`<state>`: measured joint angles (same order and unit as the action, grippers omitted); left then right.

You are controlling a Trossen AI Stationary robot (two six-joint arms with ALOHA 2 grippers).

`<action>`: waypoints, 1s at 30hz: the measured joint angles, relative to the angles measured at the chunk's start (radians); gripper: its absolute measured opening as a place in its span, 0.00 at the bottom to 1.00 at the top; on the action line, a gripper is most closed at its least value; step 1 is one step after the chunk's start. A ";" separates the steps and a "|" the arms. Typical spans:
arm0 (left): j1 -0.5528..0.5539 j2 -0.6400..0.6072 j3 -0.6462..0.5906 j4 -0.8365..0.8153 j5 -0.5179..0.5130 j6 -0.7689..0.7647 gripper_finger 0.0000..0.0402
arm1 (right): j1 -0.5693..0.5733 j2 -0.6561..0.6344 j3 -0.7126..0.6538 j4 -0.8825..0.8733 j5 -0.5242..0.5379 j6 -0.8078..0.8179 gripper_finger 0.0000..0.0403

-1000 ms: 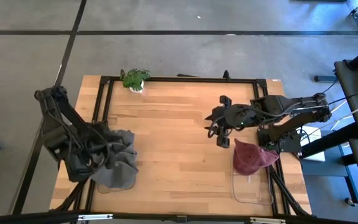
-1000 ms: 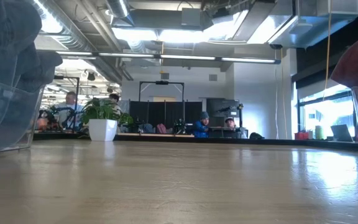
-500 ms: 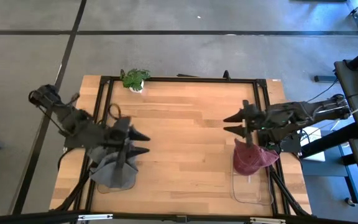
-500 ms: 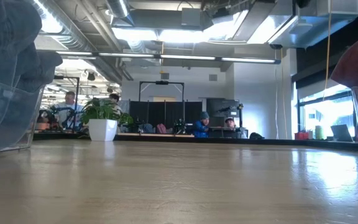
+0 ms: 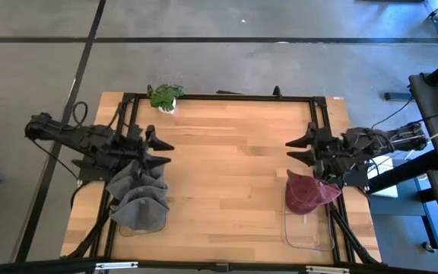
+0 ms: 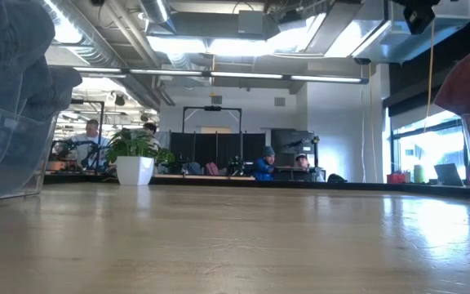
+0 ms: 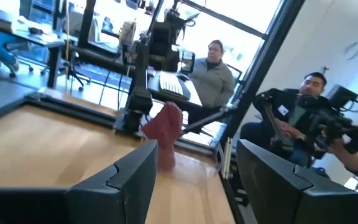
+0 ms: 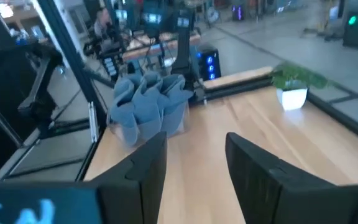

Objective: Pick & Place hat
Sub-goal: Return to Home Position

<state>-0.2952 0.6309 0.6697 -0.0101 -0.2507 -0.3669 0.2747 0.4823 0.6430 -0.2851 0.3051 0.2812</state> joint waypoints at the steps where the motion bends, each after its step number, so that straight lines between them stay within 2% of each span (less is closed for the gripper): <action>1: 0.011 -0.023 -0.029 0.001 0.013 -0.009 0.53 | -0.002 -0.013 -0.017 0.016 0.009 -0.002 0.41; 10: 0.178 -0.176 -0.285 0.181 0.164 -0.035 0.53 | -0.046 -0.160 -0.131 0.036 0.045 -0.023 0.41; 16: 0.252 -0.262 -0.398 0.193 0.173 -0.059 0.53 | -0.067 -0.266 -0.226 0.104 0.045 -0.027 0.41; 30: 0.314 -0.465 -0.582 0.225 0.173 -0.084 0.54 | -0.071 -0.443 -0.349 0.133 0.052 -0.044 0.41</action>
<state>0.0193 0.1662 0.0880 0.2153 -0.0780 -0.4507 0.2035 0.0388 0.2940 -0.1520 0.3573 0.2371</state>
